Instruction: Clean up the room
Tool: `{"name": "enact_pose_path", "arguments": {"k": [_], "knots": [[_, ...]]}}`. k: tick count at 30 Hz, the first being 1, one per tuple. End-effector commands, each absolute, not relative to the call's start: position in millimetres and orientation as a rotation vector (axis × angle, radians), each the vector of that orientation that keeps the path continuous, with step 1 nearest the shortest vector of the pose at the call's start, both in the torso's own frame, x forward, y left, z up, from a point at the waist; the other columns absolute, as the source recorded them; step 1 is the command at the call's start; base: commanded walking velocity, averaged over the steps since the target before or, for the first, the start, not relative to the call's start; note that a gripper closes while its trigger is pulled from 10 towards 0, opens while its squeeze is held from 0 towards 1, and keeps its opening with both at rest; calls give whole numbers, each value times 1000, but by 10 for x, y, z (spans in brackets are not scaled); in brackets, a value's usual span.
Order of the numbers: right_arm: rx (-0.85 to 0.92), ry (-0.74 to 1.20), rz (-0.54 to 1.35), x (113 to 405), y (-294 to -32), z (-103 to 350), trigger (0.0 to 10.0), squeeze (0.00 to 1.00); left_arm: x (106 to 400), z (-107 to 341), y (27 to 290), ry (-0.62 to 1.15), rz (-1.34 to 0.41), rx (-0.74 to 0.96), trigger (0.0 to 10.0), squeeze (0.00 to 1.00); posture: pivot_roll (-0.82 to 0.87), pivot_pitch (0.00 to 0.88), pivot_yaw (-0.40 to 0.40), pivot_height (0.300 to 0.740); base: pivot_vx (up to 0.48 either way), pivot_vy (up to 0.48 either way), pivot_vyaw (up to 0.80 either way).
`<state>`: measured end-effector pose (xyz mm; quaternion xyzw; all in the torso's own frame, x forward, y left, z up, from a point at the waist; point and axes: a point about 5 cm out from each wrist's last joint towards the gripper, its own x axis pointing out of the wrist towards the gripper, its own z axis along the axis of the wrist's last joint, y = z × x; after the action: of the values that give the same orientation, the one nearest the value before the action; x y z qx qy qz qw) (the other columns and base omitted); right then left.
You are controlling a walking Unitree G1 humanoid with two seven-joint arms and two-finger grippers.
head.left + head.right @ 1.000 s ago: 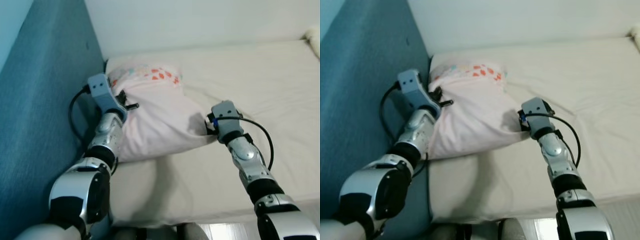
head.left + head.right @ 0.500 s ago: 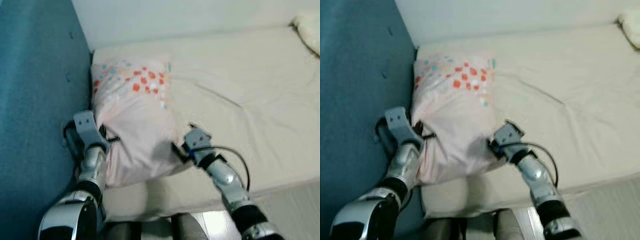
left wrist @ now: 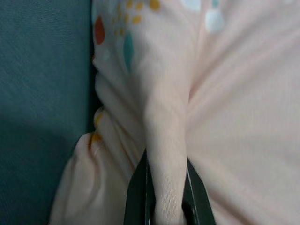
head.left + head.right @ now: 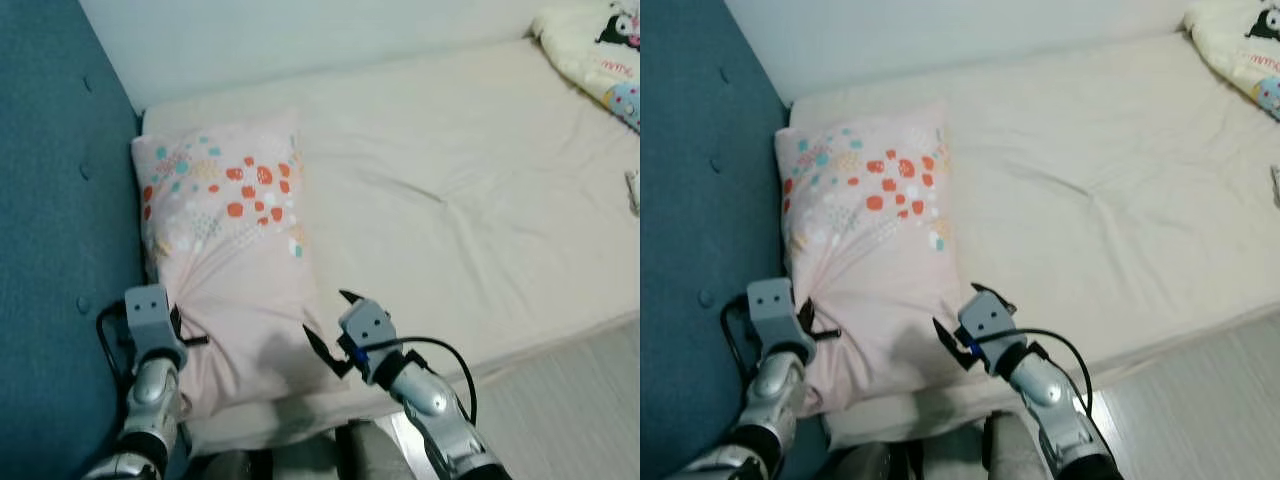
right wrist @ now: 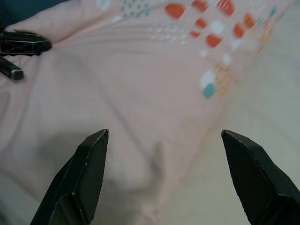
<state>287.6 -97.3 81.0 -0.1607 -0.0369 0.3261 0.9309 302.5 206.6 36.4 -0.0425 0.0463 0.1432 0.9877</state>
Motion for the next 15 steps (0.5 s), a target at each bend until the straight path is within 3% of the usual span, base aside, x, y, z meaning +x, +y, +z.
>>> {"name": "enact_pose_path", "arguments": {"k": [1,8,15], "knots": [[-333,-19,695,2786,-946,700,10000,0,2714,-11,2047,259,303,-98,10000,0,-109,469,40,740,0,0,0],[-347,37,650,2720,-1037,656,10000,0,2385,-337,1974,450,277,-138,10000,0,-88,457,53,740,0,0,0],[-372,37,540,2819,-1233,732,10000,0,2293,-351,1995,456,282,-179,10000,0,-78,447,58,740,0,0,0]]}}
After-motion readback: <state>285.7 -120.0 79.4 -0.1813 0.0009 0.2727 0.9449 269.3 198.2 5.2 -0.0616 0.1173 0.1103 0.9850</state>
